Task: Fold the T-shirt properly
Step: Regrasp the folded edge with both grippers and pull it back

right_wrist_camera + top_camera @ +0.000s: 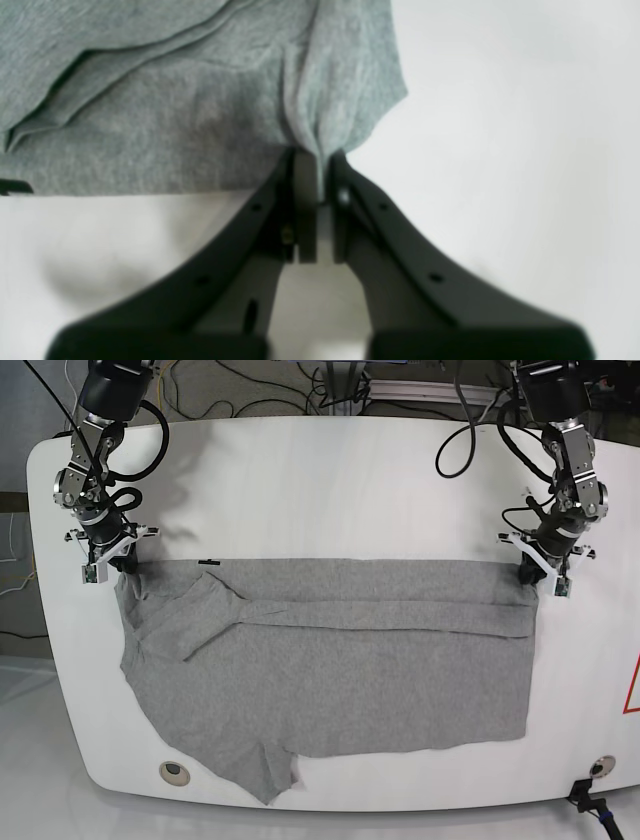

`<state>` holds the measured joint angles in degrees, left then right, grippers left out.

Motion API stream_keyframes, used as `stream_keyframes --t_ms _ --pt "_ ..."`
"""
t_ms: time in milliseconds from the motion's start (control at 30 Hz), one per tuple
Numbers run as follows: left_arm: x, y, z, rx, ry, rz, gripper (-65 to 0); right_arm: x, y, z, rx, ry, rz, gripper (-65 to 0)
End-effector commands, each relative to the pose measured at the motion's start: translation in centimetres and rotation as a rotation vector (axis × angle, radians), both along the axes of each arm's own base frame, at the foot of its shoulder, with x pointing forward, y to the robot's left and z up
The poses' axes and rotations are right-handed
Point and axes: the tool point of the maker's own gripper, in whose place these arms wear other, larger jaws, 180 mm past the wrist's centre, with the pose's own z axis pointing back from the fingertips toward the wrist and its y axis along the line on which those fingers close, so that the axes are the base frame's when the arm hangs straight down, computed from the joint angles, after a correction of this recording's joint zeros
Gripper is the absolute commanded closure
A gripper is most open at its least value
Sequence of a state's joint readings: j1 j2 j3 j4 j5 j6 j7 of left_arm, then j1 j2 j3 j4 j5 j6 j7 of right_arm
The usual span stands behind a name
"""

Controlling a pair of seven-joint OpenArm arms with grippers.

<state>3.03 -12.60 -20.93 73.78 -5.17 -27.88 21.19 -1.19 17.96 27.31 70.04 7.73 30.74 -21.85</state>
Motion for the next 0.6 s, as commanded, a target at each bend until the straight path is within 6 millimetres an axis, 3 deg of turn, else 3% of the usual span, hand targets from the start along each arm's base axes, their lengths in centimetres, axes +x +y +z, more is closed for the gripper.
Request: stream_keyframes --t_ms 0,233,400,567 --pt "-0.2 0.7 -0.1 0.028 0.024 0.001 0.0 -0.1 -0.8 0.3 -0.031 0.019 0.008 0.0" --pt "-1.3 0.6 -0.9 0.026 0.049 0.001 0.0 -0.4 -0.8 0.1 -0.031 0.026 0.008 0.0" --pt "-2.6 0.6 -1.7 0.024 0.078 0.001 0.0 -2.3 0.0 -1.4 -0.015 0.068 0.01 0.0" --pt "-5.7 0.8 -3.4 0.028 0.143 0.0 0.0 -5.3 0.9 -2.2 -0.025 0.105 0.029 0.0"
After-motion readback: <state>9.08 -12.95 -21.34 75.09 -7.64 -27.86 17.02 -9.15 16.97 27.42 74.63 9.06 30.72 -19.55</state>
